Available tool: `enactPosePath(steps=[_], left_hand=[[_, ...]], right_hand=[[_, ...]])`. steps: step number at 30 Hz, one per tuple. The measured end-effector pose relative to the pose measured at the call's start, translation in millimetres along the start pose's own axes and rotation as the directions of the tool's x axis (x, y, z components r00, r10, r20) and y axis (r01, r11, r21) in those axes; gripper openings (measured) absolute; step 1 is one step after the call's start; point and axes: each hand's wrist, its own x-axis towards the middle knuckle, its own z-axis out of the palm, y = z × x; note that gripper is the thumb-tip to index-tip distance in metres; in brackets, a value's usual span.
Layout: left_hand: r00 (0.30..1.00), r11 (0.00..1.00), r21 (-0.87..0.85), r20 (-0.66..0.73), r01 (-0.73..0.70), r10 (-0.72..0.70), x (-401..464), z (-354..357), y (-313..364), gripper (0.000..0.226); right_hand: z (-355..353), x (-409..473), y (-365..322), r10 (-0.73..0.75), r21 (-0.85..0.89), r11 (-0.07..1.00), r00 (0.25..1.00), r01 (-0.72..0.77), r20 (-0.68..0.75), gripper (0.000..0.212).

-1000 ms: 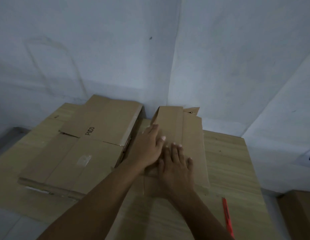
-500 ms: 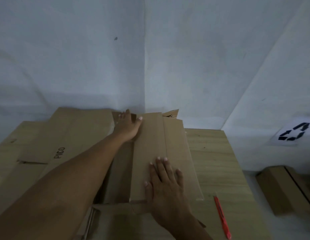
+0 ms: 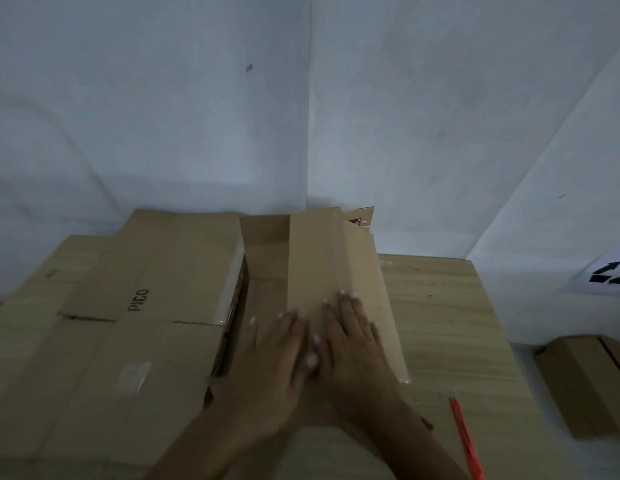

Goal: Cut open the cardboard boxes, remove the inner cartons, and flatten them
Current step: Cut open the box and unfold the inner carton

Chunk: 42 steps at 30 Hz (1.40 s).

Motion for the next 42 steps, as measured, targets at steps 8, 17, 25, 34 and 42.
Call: enactPosePath(steps=[8, 17, 25, 34, 42], left_hand=[[0.928, 0.991, 0.053, -0.359, 0.124, -0.097, 14.5, 51.2, -12.8, 0.077], [0.751, 0.714, -0.585, -0.252, 0.385, -0.611, 21.2, 86.1, -17.8, 0.033], [0.561, 0.447, -0.643, -0.033, 0.622, -0.827, 12.9, 135.1, -44.7, 0.049], [0.425, 0.384, -0.431, -0.001, 0.817, -0.905, -5.1, 143.3, -49.3, 0.081], [0.546, 0.471, -0.468, 0.028, 0.747, -0.837, -14.1, 147.2, -57.5, 0.062]], right_hand=[[-5.3, 18.4, 13.9, 0.098, -0.136, 0.979, 0.937, -0.151, -0.337, 0.067], [38.7, -8.7, 68.8, 0.094, -0.327, 0.939, 0.993, -0.111, -0.066, 0.024], [82.0, -35.5, 115.5, 0.129, -0.288, 0.947, 0.990, -0.140, -0.058, 0.037], [108.3, -69.3, 120.1, 0.545, -0.237, 0.827, 0.831, -0.510, 0.111, 0.076], [98.6, -68.7, 113.2, 0.589, -0.117, 0.806, 0.804, -0.580, 0.075, 0.080]])
